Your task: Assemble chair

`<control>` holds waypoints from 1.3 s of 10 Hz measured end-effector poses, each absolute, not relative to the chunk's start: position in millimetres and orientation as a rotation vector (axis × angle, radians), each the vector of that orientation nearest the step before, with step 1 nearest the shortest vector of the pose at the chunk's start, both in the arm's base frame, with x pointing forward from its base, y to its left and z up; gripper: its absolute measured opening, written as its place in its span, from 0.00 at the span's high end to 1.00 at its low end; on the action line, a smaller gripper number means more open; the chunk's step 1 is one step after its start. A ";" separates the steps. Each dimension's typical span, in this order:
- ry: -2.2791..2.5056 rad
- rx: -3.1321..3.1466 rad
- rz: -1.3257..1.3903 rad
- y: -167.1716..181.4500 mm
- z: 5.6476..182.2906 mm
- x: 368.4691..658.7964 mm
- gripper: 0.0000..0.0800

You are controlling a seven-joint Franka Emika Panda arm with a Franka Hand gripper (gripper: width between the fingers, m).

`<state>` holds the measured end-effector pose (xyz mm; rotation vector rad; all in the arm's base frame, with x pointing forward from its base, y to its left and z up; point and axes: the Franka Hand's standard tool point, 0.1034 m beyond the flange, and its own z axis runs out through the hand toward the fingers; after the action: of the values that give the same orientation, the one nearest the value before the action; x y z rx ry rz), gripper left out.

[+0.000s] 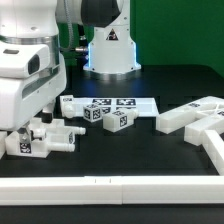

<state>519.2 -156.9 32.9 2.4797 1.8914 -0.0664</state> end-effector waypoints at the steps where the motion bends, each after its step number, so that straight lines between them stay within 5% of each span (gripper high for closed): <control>1: 1.892 2.481 -0.068 -156.7 32.3 518.4 0.19; 7: 1.902 2.493 -0.086 -153.5 22.3 509.6 0.20; 8: 1.902 2.493 -0.087 -153.6 22.1 509.4 0.40; 9: 1.903 2.493 -0.088 -153.6 21.9 509.2 0.40; 10: 1.902 2.493 -0.087 -153.8 22.1 509.5 0.61; 13: 1.902 2.493 -0.087 -153.9 21.9 509.5 0.61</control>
Offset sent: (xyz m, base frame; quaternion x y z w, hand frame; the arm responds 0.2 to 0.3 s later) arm -0.0098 0.0083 -0.0097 -0.0048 0.0045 0.0058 1.0000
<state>509.5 -153.9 21.9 2.4933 1.9017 -0.0871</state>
